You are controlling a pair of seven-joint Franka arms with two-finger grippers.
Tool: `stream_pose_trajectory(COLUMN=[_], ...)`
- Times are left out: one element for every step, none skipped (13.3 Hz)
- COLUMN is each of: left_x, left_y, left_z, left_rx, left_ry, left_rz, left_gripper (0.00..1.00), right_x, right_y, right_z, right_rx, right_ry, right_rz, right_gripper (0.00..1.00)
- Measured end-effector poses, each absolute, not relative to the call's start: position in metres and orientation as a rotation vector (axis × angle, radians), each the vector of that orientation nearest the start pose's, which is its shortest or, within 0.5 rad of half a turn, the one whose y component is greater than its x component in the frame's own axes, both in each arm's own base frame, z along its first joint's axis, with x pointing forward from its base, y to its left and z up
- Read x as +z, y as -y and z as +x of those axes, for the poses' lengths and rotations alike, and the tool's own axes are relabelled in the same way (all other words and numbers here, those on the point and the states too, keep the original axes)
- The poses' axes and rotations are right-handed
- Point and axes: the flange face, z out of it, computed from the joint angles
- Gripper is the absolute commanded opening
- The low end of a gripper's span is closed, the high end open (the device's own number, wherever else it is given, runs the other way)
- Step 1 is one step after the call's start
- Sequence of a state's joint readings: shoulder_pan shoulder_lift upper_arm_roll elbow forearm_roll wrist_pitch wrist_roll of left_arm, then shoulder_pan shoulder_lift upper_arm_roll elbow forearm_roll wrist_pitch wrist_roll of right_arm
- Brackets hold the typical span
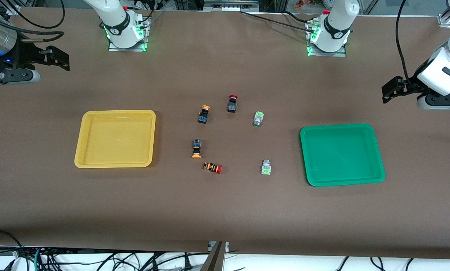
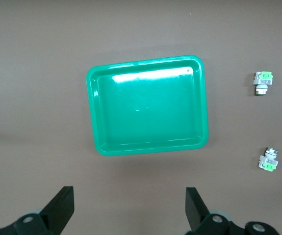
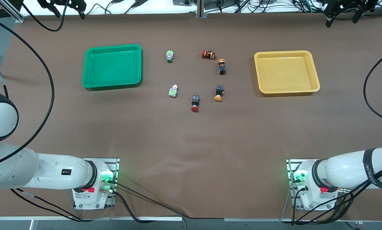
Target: Place green and yellow buttons in trays
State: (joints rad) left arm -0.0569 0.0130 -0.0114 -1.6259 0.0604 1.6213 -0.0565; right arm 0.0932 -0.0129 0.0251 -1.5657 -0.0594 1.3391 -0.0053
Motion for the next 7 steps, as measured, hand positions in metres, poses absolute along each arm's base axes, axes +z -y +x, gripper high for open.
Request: stream_pose_trajectory(left_x=[0.5957, 0.5957, 0.5957, 0.5957, 0.5957, 0.5957, 0.5957], left_y=[0.0321, 0.0321, 0.0321, 0.0321, 0.0320, 0.0319, 0.0319], left_z=[0.5606, 0.5606, 0.5606, 0.5606, 0.5606, 0.5606, 0.5606], left_rx=[0.021, 0.021, 0.021, 0.021, 0.021, 0.021, 0.021], left_ry=[-0.024, -0.024, -0.024, -0.024, -0.023, -0.023, -0.023], left_rz=[-3.080, -3.080, -3.080, -3.080, -3.080, -3.080, -3.080], left_gripper=[1.00, 1.00, 1.00, 1.00, 1.00, 1.00, 1.00], right_x=[0.6179, 0.6191, 0.6194, 0.6194, 0.6197, 0.6202, 0.6208], right_y=[-0.0545, -0.0537, -0.0515, -0.0492, -0.0486, -0.0509, -0.0553], right_z=[0.5215, 0.5216, 0.5217, 0.5218, 0.5216, 0.5209, 0.5198], right_rx=[0.332, 0.328, 0.328, 0.329, 0.330, 0.329, 0.331], right_ry=[0.185, 0.182, 0.175, 0.168, 0.166, 0.173, 0.186], right_rz=[-3.190, -3.190, -3.190, -3.190, -3.190, -3.191, -3.191], right_gripper=[1.00, 1.00, 1.00, 1.00, 1.00, 1.00, 1.00])
